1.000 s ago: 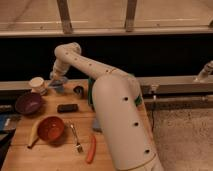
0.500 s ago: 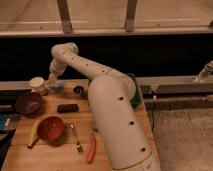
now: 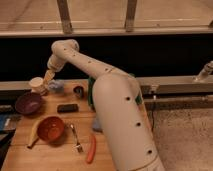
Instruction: Place towel in plastic cup
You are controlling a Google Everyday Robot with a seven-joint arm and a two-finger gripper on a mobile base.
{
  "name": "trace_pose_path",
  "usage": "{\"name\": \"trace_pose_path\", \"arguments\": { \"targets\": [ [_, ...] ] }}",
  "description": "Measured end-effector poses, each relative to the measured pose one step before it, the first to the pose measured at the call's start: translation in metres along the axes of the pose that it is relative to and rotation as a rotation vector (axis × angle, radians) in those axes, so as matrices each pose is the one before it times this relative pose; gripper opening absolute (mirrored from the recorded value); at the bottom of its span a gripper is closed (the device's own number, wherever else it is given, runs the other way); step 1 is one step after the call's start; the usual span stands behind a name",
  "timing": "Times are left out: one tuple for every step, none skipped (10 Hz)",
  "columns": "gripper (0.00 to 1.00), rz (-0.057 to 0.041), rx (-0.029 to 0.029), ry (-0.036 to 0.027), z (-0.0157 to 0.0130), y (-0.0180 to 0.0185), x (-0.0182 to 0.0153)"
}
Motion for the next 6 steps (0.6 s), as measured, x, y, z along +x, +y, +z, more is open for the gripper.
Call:
{"name": "trace_pose_path", "arguments": {
  "targets": [
    [0.80,0.00604,0.03561,-0.02207,-0.02085,-0.00785,-0.00468],
    [0.80,0.00640,0.03615,-0.01767,-0.02020,-0.00930,-0.00167],
    [0.80,0.00096,0.00685,-0.00441,-0.00387,-0.00127,-0.00074],
    [0.80,-0.00290,-0.00314,-0.00048,0.00188,0.00206,-0.00197],
    [0.80,-0.00077,-0.00154,-0.00202,0.00022,0.00096,-0.00163],
    [0.80,0.00228,0.00228,0.00242,-0.00096,-0.00163,0.00283]
  ]
}}
